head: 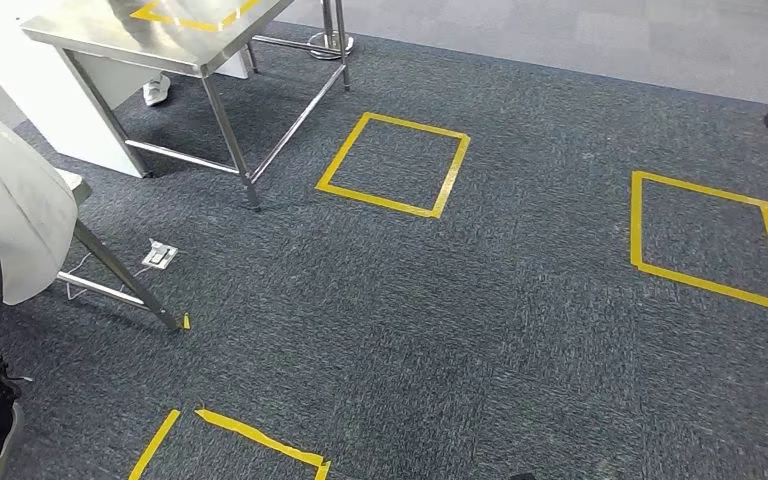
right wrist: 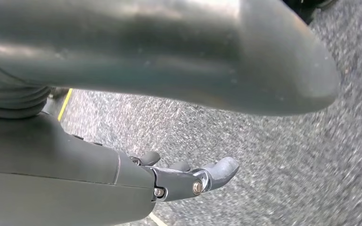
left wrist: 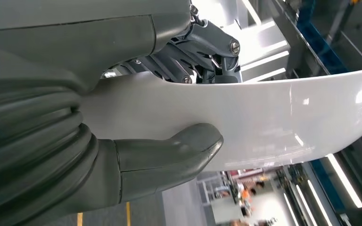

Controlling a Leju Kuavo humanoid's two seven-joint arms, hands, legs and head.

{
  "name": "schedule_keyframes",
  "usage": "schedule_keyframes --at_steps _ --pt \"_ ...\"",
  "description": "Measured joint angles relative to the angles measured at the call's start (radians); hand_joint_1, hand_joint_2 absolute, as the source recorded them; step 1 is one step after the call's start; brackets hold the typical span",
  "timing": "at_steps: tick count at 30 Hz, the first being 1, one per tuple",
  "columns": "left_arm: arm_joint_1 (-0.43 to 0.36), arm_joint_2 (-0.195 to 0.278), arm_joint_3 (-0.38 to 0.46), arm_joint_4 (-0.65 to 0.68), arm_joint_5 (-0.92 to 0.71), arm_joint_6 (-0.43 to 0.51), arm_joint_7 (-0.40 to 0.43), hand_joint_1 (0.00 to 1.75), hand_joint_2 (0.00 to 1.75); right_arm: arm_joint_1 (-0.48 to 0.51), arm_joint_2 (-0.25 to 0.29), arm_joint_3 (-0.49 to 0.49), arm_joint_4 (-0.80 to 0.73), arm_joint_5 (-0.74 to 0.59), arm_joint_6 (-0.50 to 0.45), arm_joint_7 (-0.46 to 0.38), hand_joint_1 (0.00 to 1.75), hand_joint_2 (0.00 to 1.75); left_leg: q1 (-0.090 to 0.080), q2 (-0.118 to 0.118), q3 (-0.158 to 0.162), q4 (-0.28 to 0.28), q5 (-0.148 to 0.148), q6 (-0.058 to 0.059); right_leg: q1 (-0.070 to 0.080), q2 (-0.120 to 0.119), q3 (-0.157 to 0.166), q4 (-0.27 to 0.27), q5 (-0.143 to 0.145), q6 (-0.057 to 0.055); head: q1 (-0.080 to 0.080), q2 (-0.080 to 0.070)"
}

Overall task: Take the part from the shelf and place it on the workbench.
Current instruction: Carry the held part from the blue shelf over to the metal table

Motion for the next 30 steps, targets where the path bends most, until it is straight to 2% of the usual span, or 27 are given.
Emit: schedule_keyframes --at_steps 1,3,4,5,6,8,9,10,12,13,14,15,16,17,19,20,21,22,23,24,25,26,27,28,29,30 --pt "0.002 0.002 0.003 -0.001 0.002 0.002 -0.002 1.75 1.75 0.0 0.0 0.0 0.0 0.0 0.001 -0.001 0.0 0.0 0.0 0.007 0.027 -0.046 0.027 -0.001 -0.001 -0.014 0.001 0.001 -0.002 0.002 0.0 0.0" --pt "0.004 0.007 0.007 -0.006 0.005 0.004 -0.005 1.75 1.75 -0.001 0.0 0.0 0.0 0.001 0.002 -0.003 0.0 0.0 -0.001 0.048 0.104 -0.184 0.08 0.001 0.001 -0.037 0.003 0.008 -0.009 0.011 0.0 0.0" --pt "0.004 0.008 0.009 -0.009 0.005 0.004 -0.005 1.75 1.75 -0.001 0.0 0.0 0.0 0.001 0.002 -0.003 0.0 0.0 -0.003 0.069 0.132 -0.233 0.095 0.007 0.003 -0.047 0.003 0.013 -0.014 0.016 0.0 0.0" --pt "0.005 0.009 0.01 -0.01 0.006 0.005 -0.006 1.75 1.75 -0.002 -0.001 0.0 0.0 0.001 0.002 -0.004 0.0 0.0 -0.005 0.081 0.145 -0.258 0.1 0.015 0.007 -0.056 0.005 0.017 -0.018 0.022 0.001 0.0" --pt "0.006 0.01 0.012 -0.011 0.007 0.005 -0.006 1.75 1.75 -0.002 -0.001 0.0 0.0 0.001 0.002 -0.004 0.0 0.0 -0.006 0.081 0.145 -0.261 0.097 0.025 0.01 -0.066 0.006 0.019 -0.02 0.026 0.002 0.0" --pt "0.008 0.013 0.016 -0.014 0.007 0.007 -0.006 1.75 1.75 -0.005 -0.001 0.0 0.0 0.001 0.003 -0.005 0.0 0.0 -0.005 0.055 0.141 -0.262 0.103 0.04 0.01 -0.083 0.01 0.019 -0.023 0.036 0.002 0.0" --pt "0.008 0.015 0.019 -0.016 0.007 0.008 -0.006 1.75 1.75 -0.006 -0.001 0.0 0.0 0.001 0.004 -0.006 0.0 0.0 -0.003 0.043 0.14 -0.263 0.105 0.046 0.007 -0.071 0.009 0.025 -0.03 0.042 0.003 0.0" --pt "0.006 0.017 0.022 -0.018 0.007 0.01 -0.006 1.75 1.75 -0.007 -0.001 0.0 0.0 0.001 0.004 -0.006 0.0 0.0 -0.001 0.031 0.139 -0.265 0.108 0.052 0.004 -0.044 0.001 0.047 -0.046 0.048 0.003 0.0" --pt "0.002 0.018 0.026 -0.021 0.008 0.014 -0.006 1.75 1.75 -0.006 -0.001 0.0 0.0 0.001 0.004 -0.006 0.0 0.0 0.001 0.008 0.137 -0.266 0.111 0.061 -0.001 0.027 -0.048 0.154 -0.104 0.055 0.005 0.0" --pt "0.002 0.018 0.026 -0.021 0.008 0.016 -0.005 1.75 1.75 -0.004 -0.001 0.0 0.0 0.001 0.003 -0.005 0.0 0.0 0.0 -0.006 0.134 -0.266 0.113 0.064 -0.001 0.047 -0.084 0.227 -0.134 0.056 0.006 0.0" --pt "0.003 0.018 0.026 -0.021 0.008 0.017 -0.004 1.75 1.75 -0.002 -0.001 0.0 0.0 0.001 0.003 -0.004 0.0 0.0 -0.001 -0.02 0.131 -0.266 0.115 0.065 -0.001 0.055 -0.115 0.284 -0.152 0.055 0.006 0.0" --pt "0.005 0.018 0.026 -0.021 0.008 0.019 -0.003 1.75 1.75 0.0 -0.001 0.0 0.0 0.001 0.002 -0.004 0.0 0.0 -0.002 -0.035 0.13 -0.265 0.116 0.065 -0.001 0.057 -0.131 0.311 -0.151 0.052 0.006 0.0" --pt "0.006 0.018 0.027 -0.021 0.008 0.021 -0.003 1.75 1.75 0.001 -0.001 0.0 0.0 0.001 0.001 -0.004 0.0 0.0 -0.003 -0.051 0.128 -0.265 0.118 0.064 0.0 0.06 -0.129 0.299 -0.132 0.048 0.006 0.0" --pt "0.007 0.019 0.027 -0.021 0.008 0.023 -0.003 1.75 1.75 0.001 0.0 0.0 0.0 0.001 0.001 -0.004 0.0 0.0 -0.003 -0.066 0.128 -0.265 0.12 0.062 0.0 0.067 -0.106 0.246 -0.097 0.042 0.006 0.0" --pt "0.008 0.02 0.027 -0.023 0.008 0.025 -0.003 1.75 1.75 0.0 -0.001 0.0 0.0 0.001 0.0 -0.003 0.0 0.0 -0.003 -0.093 0.126 -0.265 0.124 0.056 0.002 0.11 -0.038 0.103 -0.035 0.029 0.006 0.0" --pt "0.008 0.02 0.028 -0.023 0.008 0.026 -0.003 1.75 1.75 0.0 -0.001 0.0 0.0 0.001 0.0 -0.003 0.0 0.0 -0.003 -0.106 0.125 -0.265 0.126 0.051 0.004 0.13 -0.015 0.053 -0.019 0.025 0.006 0.0" --pt "0.01 0.022 0.028 -0.024 0.008 0.027 -0.004 1.75 1.75 0.0 -0.001 0.0 0.0 0.001 0.0 -0.002 0.0 0.0 -0.002 -0.117 0.122 -0.266 0.129 0.045 0.006 0.142 -0.004 0.027 -0.015 0.024 0.006 0.0" --pt "0.012 0.023 0.028 -0.024 0.008 0.027 -0.004 1.75 1.75 -0.001 -0.001 0.0 0.0 0.001 -0.001 -0.002 0.0 0.0 -0.001 -0.129 0.12 -0.269 0.132 0.038 0.009 0.141 -0.002 0.022 -0.017 0.023 0.007 0.0" --pt "0.014 0.026 0.029 -0.024 0.008 0.028 -0.004 1.75 1.75 -0.002 0.0 0.0 0.0 0.001 -0.001 -0.002 0.0 0.0 0.001 -0.141 0.115 -0.273 0.137 0.03 0.009 0.127 0.0 0.017 -0.012 0.021 0.008 0.0" --pt "0.017 0.03 0.031 -0.025 0.008 0.029 -0.004 1.75 1.75 -0.004 0.001 0.0 0.0 0.0 -0.001 -0.003 0.0 0.0 0.001 -0.139 0.111 -0.272 0.137 0.025 0.007 0.113 0.002 0.011 -0.007 0.017 0.007 0.0" --pt "0.018 0.034 0.033 -0.025 0.008 0.029 -0.004 1.75 1.75 -0.004 0.002 0.0 0.0 0.0 -0.001 -0.004 0.0 0.0 -0.001 -0.121 0.102 -0.261 0.129 0.021 0.004 0.1 0.005 0.005 -0.001 0.011 0.006 0.0" --pt "0.018 0.037 0.034 -0.025 0.008 0.03 -0.004 1.75 1.75 -0.004 0.003 0.0 0.0 0.0 -0.002 -0.005 0.0 0.0 -0.003 -0.09 0.086 -0.23 0.108 0.018 0.001 0.085 0.006 -0.001 0.004 0.006 0.004 0.0" --pt "0.018 0.038 0.035 -0.024 0.008 0.031 -0.004 1.75 1.75 -0.002 0.004 0.0 0.0 -0.001 -0.002 -0.006 0.0 0.0 -0.004 -0.053 0.065 -0.178 0.076 0.017 0.001 0.07 0.006 -0.004 0.007 0.002 0.002 0.0" --pt "0.017 0.039 0.036 -0.023 0.008 0.032 -0.004 1.75 1.75 0.0 0.004 0.0 0.0 -0.002 -0.002 -0.006 0.0 0.0 -0.004 -0.025 0.037 -0.115 0.041 0.014 0.002 0.056 0.006 -0.005 0.007 -0.001 0.0 0.0" --pt "0.018 0.039 0.036 -0.021 0.008 0.033 -0.003 1.75 1.75 0.001 0.004 0.0 0.0 -0.002 -0.003 -0.006 0.0 0.0 -0.003 -0.011 0.012 -0.053 0.012 0.01 0.003 0.04 0.005 -0.004 0.006 -0.002 -0.001 0.0" --pt "0.02 0.039 0.036 -0.019 0.008 0.033 -0.002 1.75 1.75 0.003 0.005 -0.001 0.0 -0.002 -0.003 -0.005 0.0 0.0 -0.002 -0.004 -0.003 -0.011 -0.002 0.007 0.003 0.025 0.004 -0.004 0.005 -0.003 -0.001 0.0"
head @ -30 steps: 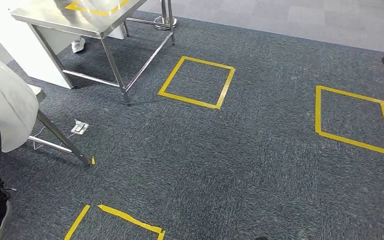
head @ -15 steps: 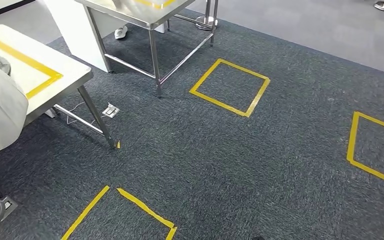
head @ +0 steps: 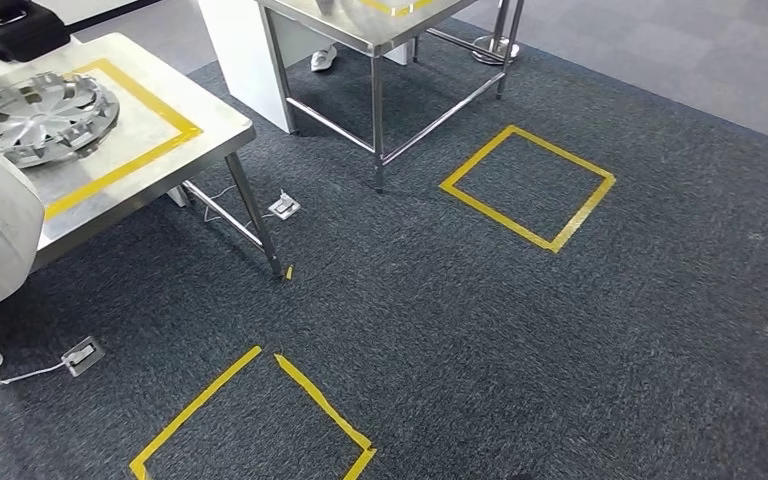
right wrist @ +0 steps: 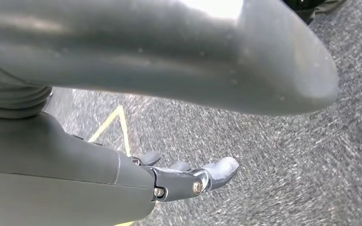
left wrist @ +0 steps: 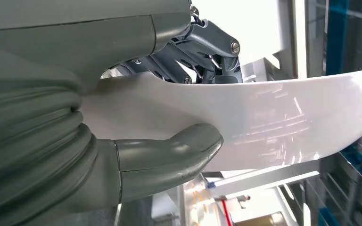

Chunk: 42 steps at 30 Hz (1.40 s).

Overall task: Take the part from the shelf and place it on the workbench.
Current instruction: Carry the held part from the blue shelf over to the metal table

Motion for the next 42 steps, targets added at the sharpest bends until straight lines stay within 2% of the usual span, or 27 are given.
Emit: schedule_keyframes --at_steps 1,2,4,6,7,9,10,11,13,14,15,16,17,18,20,22,23,24,25,27,29,31,33,35,37,38,42 --pt "0.001 0.0 0.0 0.002 0.0 0.0 0.002 1.75 1.75 0.0 0.0 0.0 0.0 0.0 0.0 0.0 0.0 0.0 0.001 0.004 0.001 0.009 0.003 -0.003 0.0 -0.014 -0.001 0.0 -0.001 0.001 0.0 0.0" --pt "0.001 0.0 0.0 0.003 0.0 0.0 0.005 1.75 1.75 0.0 0.001 0.0 0.0 -0.001 0.0 0.0 0.0 0.0 0.002 0.009 0.022 -0.021 0.022 -0.005 -0.001 -0.029 0.0 0.001 -0.002 0.003 0.0 0.0" --pt "-0.002 0.0 0.0 0.004 -0.002 0.001 0.01 1.75 1.75 -0.002 0.002 -0.002 0.0 -0.003 -0.001 0.0 0.0 0.0 0.0 0.043 0.098 -0.15 0.074 -0.005 -0.001 -0.054 0.001 0.007 -0.009 0.011 0.0 0.0" --pt "-0.005 0.0 -0.001 0.005 -0.006 0.002 0.015 1.75 1.75 -0.004 0.004 -0.004 0.0 -0.005 -0.002 0.0 0.0 0.0 -0.004 0.072 0.149 -0.243 0.099 0.01 0.004 -0.075 0.002 0.015 -0.017 0.021 0.001 0.0" --pt "-0.007 -0.001 -0.001 0.006 -0.008 0.002 0.017 1.75 1.75 -0.005 0.004 -0.005 0.0 -0.006 -0.003 0.001 0.0 0.0 -0.007 0.074 0.153 -0.255 0.097 0.02 0.007 -0.085 0.002 0.018 -0.019 0.026 0.002 0.0" --pt "-0.006 -0.001 -0.001 0.008 -0.01 0.003 0.02 1.75 1.75 -0.008 0.004 -0.006 0.0 -0.006 -0.004 0.001 0.0 0.0 -0.006 0.048 0.15 -0.255 0.101 0.037 0.008 -0.102 0.004 0.019 -0.023 0.035 0.003 0.0" --pt "-0.007 -0.001 -0.002 0.008 -0.011 0.003 0.02 1.75 1.75 -0.009 0.004 -0.006 0.0 -0.006 -0.005 0.001 0.0 0.0 -0.005 0.037 0.149 -0.255 0.103 0.042 0.006 -0.092 0.003 0.026 -0.03 0.041 0.004 0.0" --pt "-0.008 -0.001 -0.002 0.008 -0.012 0.003 0.02 1.75 1.75 -0.01 0.004 -0.006 0.0 -0.006 -0.005 0.001 0.0 0.0 -0.002 0.027 0.148 -0.256 0.105 0.048 0.003 -0.067 -0.006 0.049 -0.047 0.048 0.004 0.0" --pt "-0.013 -0.003 -0.002 0.008 -0.014 0.004 0.021 1.75 1.75 -0.009 0.004 -0.006 0.0 -0.006 -0.005 0.002 0.0 0.0 0.001 0.007 0.145 -0.257 0.109 0.057 -0.004 0.0 -0.053 0.154 -0.104 0.058 0.006 0.0" --pt "-0.014 -0.005 -0.003 0.009 -0.015 0.005 0.022 1.75 1.75 -0.007 0.005 -0.007 0.0 -0.006 -0.005 0.003 0.0 0.0 0.001 -0.005 0.143 -0.257 0.11 0.059 -0.005 0.019 -0.087 0.223 -0.133 0.061 0.006 0.0" --pt "-0.014 -0.006 -0.004 0.01 -0.016 0.006 0.023 1.75 1.75 -0.005 0.005 -0.007 0.0 -0.007 -0.006 0.004 0.0 0.0 0.001 -0.019 0.141 -0.257 0.111 0.06 -0.005 0.027 -0.116 0.276 -0.149 0.061 0.006 0.0" --pt "-0.015 -0.007 -0.005 0.01 -0.017 0.007 0.024 1.75 1.75 -0.004 0.005 -0.007 0.0 -0.007 -0.006 0.004 0.0 0.0 0.001 -0.033 0.14 -0.256 0.112 0.06 -0.005 0.03 -0.131 0.3 -0.146 0.06 0.006 0.0" --pt "-0.016 -0.008 -0.006 0.011 -0.018 0.008 0.024 1.75 1.75 -0.003 0.005 -0.008 0.0 -0.008 -0.006 0.004 0.0 0.0 0.001 -0.048 0.139 -0.256 0.113 0.059 -0.005 0.033 -0.128 0.285 -0.125 0.057 0.006 0.0" --pt "-0.017 -0.008 -0.007 0.011 -0.019 0.009 0.025 1.75 1.75 -0.003 0.005 -0.008 0.0 -0.008 -0.007 0.004 0.0 0.0 0.001 -0.062 0.139 -0.255 0.114 0.057 -0.005 0.039 -0.107 0.235 -0.09 0.052 0.007 0.0" --pt "-0.023 -0.008 -0.008 0.012 -0.019 0.01 0.025 1.75 1.75 -0.004 0.004 -0.01 0.0 -0.009 -0.007 0.002 0.0 0.0 0.002 -0.089 0.138 -0.255 0.117 0.051 -0.006 0.089 -0.047 0.098 -0.027 0.042 0.006 0.0" --pt "-0.027 -0.009 -0.008 0.013 -0.02 0.01 0.026 1.75 1.75 -0.004 0.004 -0.012 0.0 -0.009 -0.006 0.0 0.0 0.0 0.006 -0.112 0.132 -0.256 0.122 0.039 -0.004 0.127 -0.016 0.026 -0.009 0.037 0.007 0.0" --pt "-0.028 -0.008 -0.008 0.013 -0.02 0.01 0.026 1.75 1.75 -0.004 0.004 -0.012 0.0 -0.009 -0.006 0.0 0.0 0.0 0.007 -0.125 0.129 -0.259 0.126 0.031 -0.002 0.125 -0.014 0.022 -0.011 0.037 0.008 0.0" --pt "-0.028 -0.008 -0.008 0.013 -0.02 0.011 0.026 1.75 1.75 -0.004 0.005 -0.013 0.0 -0.009 -0.006 0.0 0.0 0.0 0.01 -0.139 0.125 -0.263 0.13 0.023 -0.004 0.108 -0.011 0.016 -0.007 0.034 0.009 0.0" --pt "-0.026 -0.006 -0.008 0.013 -0.02 0.011 0.026 1.75 1.75 -0.005 0.006 -0.013 0.0 -0.009 -0.007 0.0 0.0 0.0 0.009 -0.136 0.121 -0.263 0.13 0.017 -0.005 0.094 -0.008 0.01 -0.003 0.029 0.008 0.0" --pt "-0.028 -0.002 -0.008 0.013 -0.02 0.013 0.025 1.75 1.75 -0.005 0.008 -0.013 0.0 -0.008 -0.007 0.0 0.0 0.0 0.004 -0.084 0.096 -0.219 0.1 0.008 -0.01 0.062 -0.001 -0.004 0.007 0.016 0.004 0.0" --pt "-0.031 0.0 -0.008 0.014 -0.02 0.014 0.026 1.75 1.75 -0.004 0.008 -0.013 0.0 -0.008 -0.007 0.0 0.0 0.0 0.001 -0.017 0.045 -0.099 0.034 0.004 -0.007 0.032 -0.001 -0.006 0.008 0.01 0.0 0.0" --pt "-0.029 -0.001 -0.009 0.016 -0.02 0.014 0.028 1.75 1.75 -0.002 0.009 -0.013 0.0 -0.007 -0.007 0.002 0.0 0.0 0.002 0.003 0.006 0.0 -0.001 -0.001 -0.004 0.001 -0.001 -0.005 0.007 0.009 0.0 0.0" --pt "-0.029 -0.001 -0.009 0.017 -0.021 0.014 0.034 1.75 1.75 -0.003 0.01 -0.014 0.0 -0.006 -0.007 0.005 0.0 0.0 0.002 0.011 0.032 -0.033 0.03 -0.003 -0.004 -0.029 -0.001 -0.004 0.004 0.011 0.0 0.0" --pt "-0.032 -0.002 -0.009 0.017 -0.025 0.014 0.042 1.75 1.75 -0.006 0.013 -0.014 0.0 -0.004 -0.007 0.007 0.0 0.0 -0.002 0.055 0.11 -0.169 0.08 0.002 -0.002 -0.054 0.001 0.002 -0.001 0.018 -0.001 0.0" --pt "-0.033 -0.004 -0.011 0.016 -0.03 0.014 0.046 1.75 1.75 -0.008 0.015 -0.013 0.0 -0.002 -0.007 0.007 0.0 0.0 -0.007 0.094 0.158 -0.256 0.1 0.018 0.004 -0.076 0.003 0.008 -0.009 0.027 0.001 0.0" --pt "-0.033 -0.005 -0.011 0.016 -0.031 0.014 0.047 1.75 1.75 -0.008 0.015 -0.013 0.0 -0.001 -0.007 0.007 0.0 0.0 -0.009 0.094 0.159 -0.261 0.097 0.027 0.007 -0.086 0.004 0.009 -0.011 0.031 0.002 0.0" --pt "-0.031 -0.008 -0.012 0.014 -0.034 0.013 0.049 1.75 1.75 -0.01 0.015 -0.013 0.0 0.0 -0.007 0.01 0.0 0.0 -0.008 0.051 0.153 -0.261 0.106 0.048 0.007 -0.114 0.008 0.011 -0.018 0.048 0.003 0.0"
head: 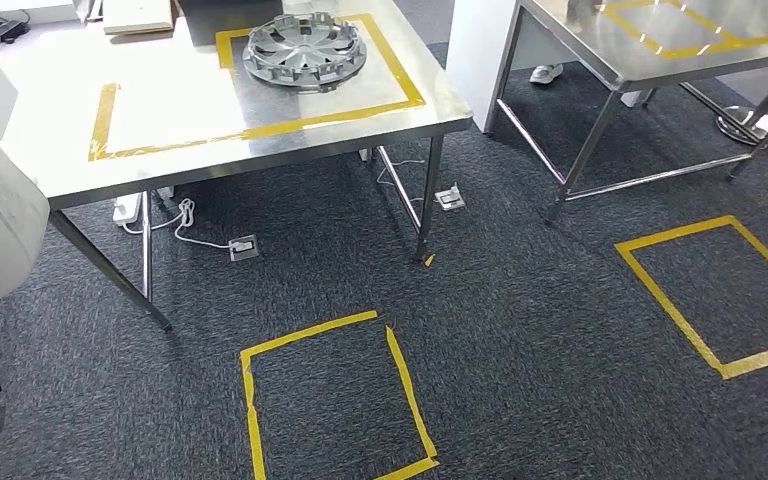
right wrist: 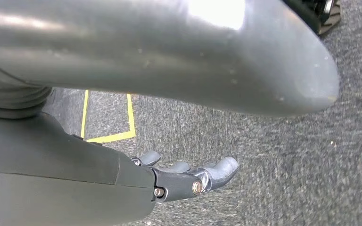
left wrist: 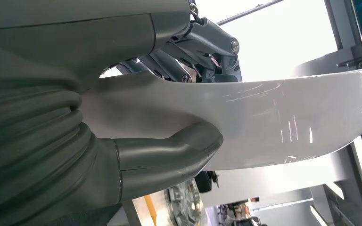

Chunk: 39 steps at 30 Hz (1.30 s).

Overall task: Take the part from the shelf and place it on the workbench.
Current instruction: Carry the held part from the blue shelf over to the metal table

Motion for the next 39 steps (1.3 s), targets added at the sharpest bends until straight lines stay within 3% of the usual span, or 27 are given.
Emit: schedule_keyframes --at_steps 3,4,6,7,8,10,12,13,15,18,21,26,30,32,34,35,36,37,39 --pt "0.0 0.0 0.0 -0.001 -0.001 0.0 0.0 1.75 1.75 -0.001 0.0 0.0 0.0 0.0 0.0 0.0 0.0 0.0 0.003 -0.006 0.0 -0.001 0.002 0.003 -0.002 0.016 -0.001 0.004 -0.005 0.005 0.0 0.0" --pt "-0.001 -0.001 0.0 -0.001 -0.001 0.0 0.0 1.75 1.75 -0.001 0.0 0.0 0.0 0.0 0.0 0.0 0.0 0.0 0.005 -0.011 -0.001 -0.002 0.003 0.006 -0.004 0.044 -0.011 0.027 -0.021 0.009 0.001 0.0" --pt "-0.002 -0.01 -0.001 -0.001 -0.006 0.0 0.001 1.75 1.75 0.003 0.001 -0.002 0.0 -0.006 0.005 -0.003 0.0 0.0 0.007 -0.038 -0.009 0.0 0.007 0.012 -0.008 0.114 -0.083 0.174 -0.081 0.014 0.003 0.0" --pt "-0.002 -0.016 -0.002 0.0 -0.008 0.001 0.001 1.75 1.75 0.005 0.001 -0.004 0.0 -0.01 0.008 -0.005 0.0 0.0 0.007 -0.053 -0.012 0.001 0.009 0.014 -0.009 0.138 -0.109 0.221 -0.092 0.013 0.004 0.0" --pt "-0.002 -0.02 -0.002 0.0 -0.01 0.002 0.001 1.75 1.75 0.006 0.001 -0.007 0.0 -0.014 0.012 -0.008 0.0 0.0 0.007 -0.066 -0.014 0.002 0.01 0.014 -0.01 0.147 -0.115 0.225 -0.078 0.009 0.004 0.0" --pt "-0.002 -0.023 -0.002 0.0 -0.012 0.005 0.0 1.75 1.75 0.005 0.0 -0.011 0.0 -0.017 0.014 -0.01 0.0 0.0 0.006 -0.076 -0.015 0.003 0.012 0.009 -0.007 0.155 -0.051 0.083 -0.013 -0.002 0.004 0.0" --pt "-0.004 -0.025 -0.002 0.0 -0.015 0.008 -0.002 1.75 1.75 0.004 -0.001 -0.013 0.0 -0.018 0.015 -0.008 0.0 0.0 0.002 -0.081 -0.017 0.004 0.013 0.002 -0.005 0.16 -0.019 0.006 0.01 -0.006 0.004 0.0" --pt "-0.004 -0.025 -0.003 0.0 -0.017 0.009 -0.003 1.75 1.75 0.003 -0.001 -0.014 0.0 -0.019 0.015 -0.006 0.0 0.0 0.0 -0.081 -0.018 0.004 0.012 0.001 -0.005 0.16 -0.019 0.002 0.01 -0.003 0.003 0.0" --pt "-0.005 -0.025 -0.003 0.0 -0.02 0.011 -0.005 1.75 1.75 0.004 0.0 -0.017 0.0 -0.02 0.012 0.001 0.0 0.0 0.0 -0.08 -0.017 0.001 0.012 0.002 -0.006 0.159 -0.02 -0.001 0.013 -0.002 0.003 0.0" --pt "-0.006 -0.025 -0.003 0.0 -0.024 0.016 -0.008 1.75 1.75 0.004 -0.001 -0.019 0.0 -0.021 0.01 0.007 0.0 0.0 0.001 -0.079 -0.014 -0.008 0.021 -0.009 -0.005 0.16 -0.023 0.0 0.016 -0.009 0.003 0.0" --pt "-0.007 -0.025 -0.003 0.0 -0.027 0.024 -0.012 1.75 1.75 0.004 -0.001 -0.019 0.0 -0.02 0.009 0.007 0.0 0.0 0.0 -0.08 -0.014 -0.01 0.023 -0.012 -0.006 0.16 -0.024 0.0 0.017 -0.011 0.003 0.0" --pt "-0.006 -0.025 -0.003 0.0 -0.027 0.034 -0.019 1.75 1.75 0.003 -0.001 -0.019 0.0 -0.02 0.008 0.007 0.0 0.0 -0.001 -0.08 -0.017 -0.006 0.022 -0.009 -0.007 0.16 -0.024 0.001 0.017 -0.009 0.003 0.0" --pt "-0.006 -0.025 -0.003 -0.001 -0.026 0.04 -0.022 1.75 1.75 0.003 -0.001 -0.019 0.0 -0.02 0.003 0.007 0.0 0.0 0.005 -0.079 -0.01 -0.019 0.023 0.002 -0.008 0.158 -0.022 0.005 0.007 0.002 0.004 0.0" --pt "-0.005 -0.024 -0.003 -0.002 -0.024 0.041 -0.023 1.75 1.75 0.003 -0.002 -0.019 0.0 -0.019 0.0 0.007 0.0 0.0 0.013 -0.077 -0.001 -0.031 0.028 0.008 -0.009 0.157 -0.05 0.07 -0.034 0.012 0.007 0.0" --pt "-0.002 -0.024 -0.003 -0.003 -0.019 0.042 -0.023 1.75 1.75 0.003 -0.002 -0.019 0.0 -0.018 0.0 0.005 0.0 0.0 0.015 -0.076 -0.001 -0.032 0.028 0.01 -0.015 0.156 -0.119 0.204 -0.1 0.022 0.01 0.0" --pt "0.002 -0.023 -0.003 -0.003 -0.016 0.042 -0.023 1.75 1.75 0.004 -0.002 -0.019 0.0 -0.018 0.0 0.005 0.0 0.0 0.016 -0.076 -0.002 -0.031 0.027 0.009 -0.02 0.156 -0.148 0.259 -0.117 0.026 0.01 0.0" --pt "0.005 -0.023 -0.003 -0.003 -0.013 0.042 -0.023 1.75 1.75 0.004 -0.002 -0.019 0.0 -0.017 0.0 0.004 0.0 0.0 0.017 -0.076 -0.003 -0.029 0.026 0.007 -0.024 0.156 -0.162 0.281 -0.116 0.03 0.01 0.0" --pt "0.009 -0.022 -0.003 -0.003 -0.01 0.042 -0.023 1.75 1.75 0.005 -0.002 -0.019 0.0 -0.017 0.0 0.004 0.0 0.0 0.019 -0.077 -0.003 -0.027 0.024 0.004 -0.027 0.156 -0.152 0.259 -0.094 0.033 0.01 0.0" --pt "0.013 -0.018 -0.002 -0.003 -0.007 0.042 -0.023 1.75 1.75 0.005 -0.002 -0.019 0.0 -0.016 -0.001 0.004 0.0 0.0 0.025 -0.079 -0.003 -0.017 0.017 -0.007 -0.034 0.157 -0.088 0.127 -0.026 0.038 0.01 0.0"
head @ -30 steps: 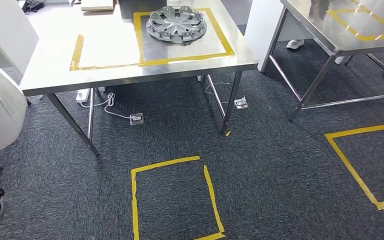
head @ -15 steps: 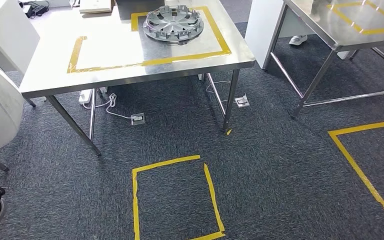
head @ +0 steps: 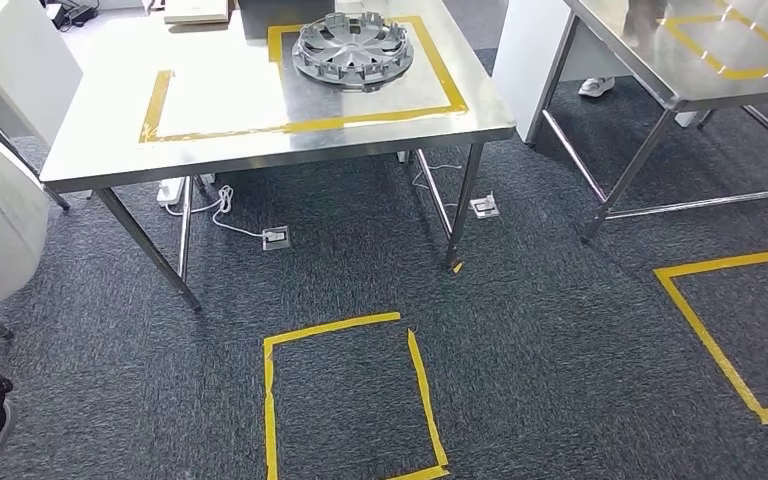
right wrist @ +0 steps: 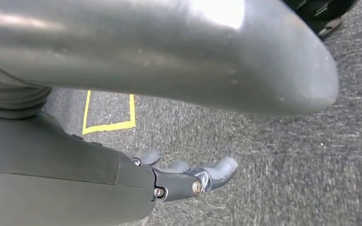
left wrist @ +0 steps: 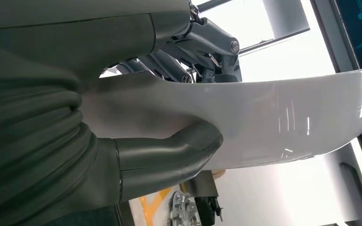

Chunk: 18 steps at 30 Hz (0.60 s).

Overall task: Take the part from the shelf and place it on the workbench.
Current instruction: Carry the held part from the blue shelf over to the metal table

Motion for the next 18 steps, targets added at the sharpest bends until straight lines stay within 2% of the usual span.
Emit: schedule_keyframes --at_steps 1,2,5,7,8,10,11,12,13,14,15,16,17,18 --pt "0.001 0.003 0.001 -0.001 0.001 0.0 0.0 1.75 1.75 0.0 0.0 0.0 0.0 0.0 0.0 -0.001 0.0 0.0 0.0 -0.001 -0.001 0.006 -0.005 -0.008 0.0 0.002 0.031 -0.062 0.024 -0.002 0.0 0.0" --pt "0.003 0.005 0.002 -0.002 0.002 0.001 -0.001 1.75 1.75 -0.001 0.001 0.0 0.0 0.001 0.0 -0.002 0.0 0.0 0.0 -0.003 -0.001 0.01 -0.008 -0.016 0.0 0.004 0.05 -0.101 0.036 -0.006 0.0 0.0" --pt "0.011 0.012 0.004 -0.008 0.002 0.002 -0.002 1.75 1.75 -0.001 0.001 0.0 0.0 0.005 0.0 -0.003 0.0 0.0 -0.001 -0.007 0.003 0.004 -0.011 -0.04 0.005 0.003 0.059 -0.115 0.037 -0.031 0.0 0.0" --pt "0.017 0.017 0.005 -0.011 0.002 0.003 -0.002 1.75 1.75 -0.001 0.002 0.0 0.0 0.007 0.0 -0.004 0.0 0.0 0.001 0.003 -0.006 0.025 -0.025 -0.048 0.004 -0.001 0.068 -0.121 0.039 -0.048 -0.001 0.0" --pt "0.019 0.02 0.006 -0.012 0.002 0.003 -0.002 1.75 1.75 -0.001 0.002 0.0 0.0 0.007 0.0 -0.005 0.0 0.0 0.001 0.011 -0.026 0.066 -0.047 -0.05 0.003 -0.005 0.072 -0.124 0.04 -0.056 -0.002 0.0" --pt "0.022 0.023 0.006 -0.013 0.003 0.004 -0.002 1.75 1.75 0.001 0.002 0.0 0.0 0.007 0.0 -0.006 0.0 0.0 0.0 0.027 -0.093 0.199 -0.105 -0.052 0.006 -0.009 0.077 -0.125 0.035 -0.066 -0.004 0.0" --pt "0.025 0.023 0.006 -0.013 0.003 0.005 -0.002 1.75 1.75 0.001 0.002 0.0 0.0 0.007 0.0 -0.006 0.0 0.0 -0.001 0.029 -0.126 0.26 -0.124 -0.052 0.009 -0.011 0.079 -0.125 0.032 -0.068 -0.004 0.0" --pt "0.029 0.023 0.006 -0.013 0.003 0.005 -0.002 1.75 1.75 0.002 0.002 0.0 0.0 0.007 0.0 -0.006 0.0 0.0 -0.001 0.029 -0.146 0.293 -0.126 -0.051 0.011 -0.012 0.082 -0.124 0.029 -0.07 -0.004 0.0" --pt "0.031 0.024 0.006 -0.013 0.003 0.006 -0.002 1.75 1.75 0.003 0.002 0.0 0.0 0.007 0.0 -0.006 0.0 0.0 -0.002 0.03 -0.146 0.286 -0.108 -0.048 0.012 -0.013 0.087 -0.124 0.024 -0.07 -0.003 0.0" --pt "0.033 0.024 0.006 -0.014 0.003 0.006 -0.002 1.75 1.75 0.004 0.002 0.0 0.0 0.007 0.0 -0.006 0.0 0.0 -0.003 0.031 -0.126 0.24 -0.073 -0.044 0.013 -0.014 0.094 -0.124 0.019 -0.069 -0.003 0.0" --pt "0.033 0.025 0.006 -0.015 0.003 0.006 -0.002 1.75 1.75 0.004 0.002 0.0 0.0 0.007 0.0 -0.006 0.0 0.0 -0.005 0.035 -0.094 0.169 -0.034 -0.039 0.014 -0.015 0.102 -0.123 0.013 -0.067 -0.004 0.0" --pt "0.033 0.026 0.006 -0.015 0.003 0.006 -0.002 1.75 1.75 0.004 0.003 0.0 0.0 0.007 0.001 -0.006 0.0 0.0 -0.009 0.04 -0.058 0.101 -0.008 -0.034 0.016 -0.015 0.107 -0.122 0.006 -0.063 -0.004 0.0" --pt "0.033 0.027 0.006 -0.017 0.003 0.006 -0.002 1.75 1.75 0.003 0.003 0.0 0.0 0.007 0.001 -0.006 0.0 0.0 -0.013 0.044 -0.034 0.054 0.004 -0.029 0.017 -0.015 0.11 -0.121 0.001 -0.058 -0.004 0.0" --pt "0.033 0.028 0.006 -0.018 0.003 0.006 -0.002 1.75 1.75 0.003 0.003 0.0 0.0 0.007 0.001 -0.006 0.0 0.0 -0.017 0.046 -0.021 0.029 0.004 -0.024 0.018 -0.016 0.111 -0.121 -0.003 -0.052 -0.004 0.0"
